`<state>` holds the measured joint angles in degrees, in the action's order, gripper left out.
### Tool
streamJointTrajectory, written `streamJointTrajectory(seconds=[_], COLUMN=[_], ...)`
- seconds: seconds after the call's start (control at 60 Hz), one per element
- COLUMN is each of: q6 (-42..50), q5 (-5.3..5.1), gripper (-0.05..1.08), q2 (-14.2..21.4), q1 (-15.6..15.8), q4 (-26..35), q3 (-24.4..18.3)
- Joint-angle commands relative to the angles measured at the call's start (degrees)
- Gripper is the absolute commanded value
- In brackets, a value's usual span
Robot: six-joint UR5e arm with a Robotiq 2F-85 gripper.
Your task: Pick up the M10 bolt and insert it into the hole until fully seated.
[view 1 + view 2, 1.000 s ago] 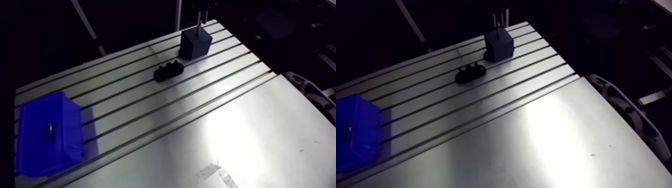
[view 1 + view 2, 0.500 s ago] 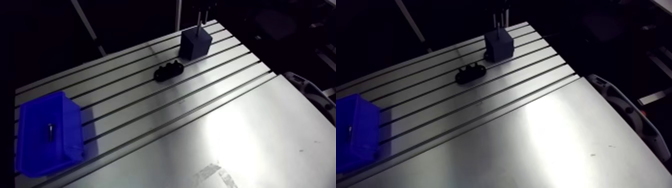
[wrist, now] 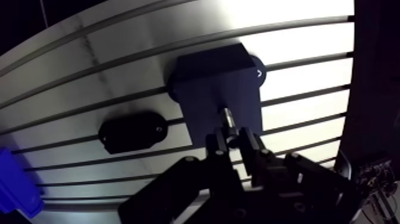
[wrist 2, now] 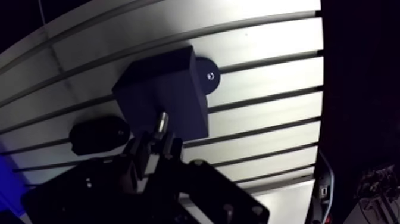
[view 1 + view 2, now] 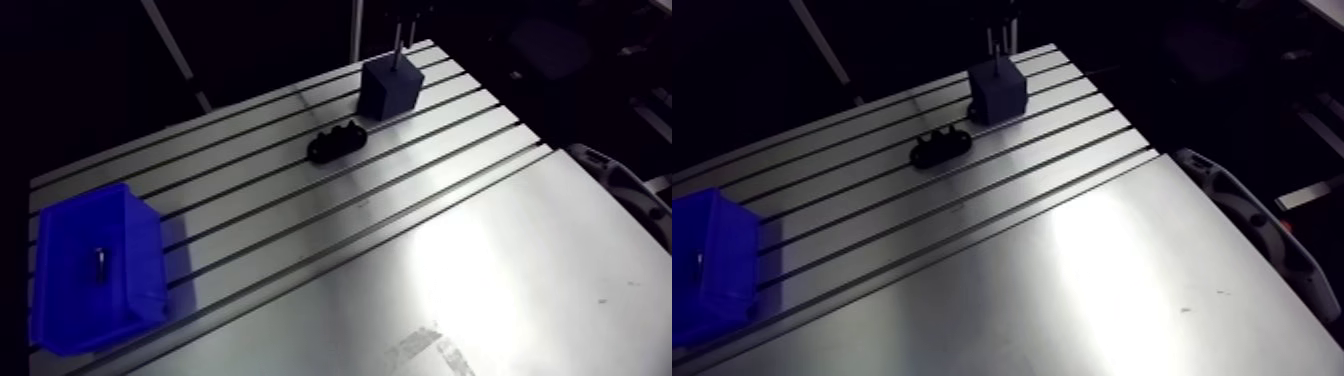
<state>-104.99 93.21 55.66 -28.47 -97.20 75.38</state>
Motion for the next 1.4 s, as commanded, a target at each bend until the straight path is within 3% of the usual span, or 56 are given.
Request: streamJointTrajectory(seconds=[0.017, 1.133, 1.2, 1.217, 1.233, 1.25, 1.267, 1.283, 1.3, 1.317, 1.4], q6=[0.00, 0.09, 0.16, 0.32, 0.32, 0.27, 0.27, 0.26, 0.26, 0.34, 0.28], q5=[0.00, 0.00, 0.00, 0.00, 0.00, 0.00, 0.00, 0.00, 0.00, -0.07, -0.16], gripper=[1.08, 1.04, 0.91, 0.71, 0.71, 0.43, 0.43, 0.11, 0.11, 0.03, 0.00], q2=[-0.06, -0.69, -0.69, -0.69, -0.69, -0.62, -0.62, -0.61, -0.61, -0.60, -0.36], q1=[0.08, 0.00, -0.01, -0.01, -0.01, -0.01, -0.01, -0.01, -0.01, -0.01, 0.08], q4=[-0.14, -0.23, -0.23, -0.23, -0.23, -0.23, -0.23, -0.23, -0.23, -0.30, -1.75], q3=[0.07, 0.33, 0.33, 0.33, 0.33, 0.33, 0.33, 0.26, 0.26, 0.32, 0.33])
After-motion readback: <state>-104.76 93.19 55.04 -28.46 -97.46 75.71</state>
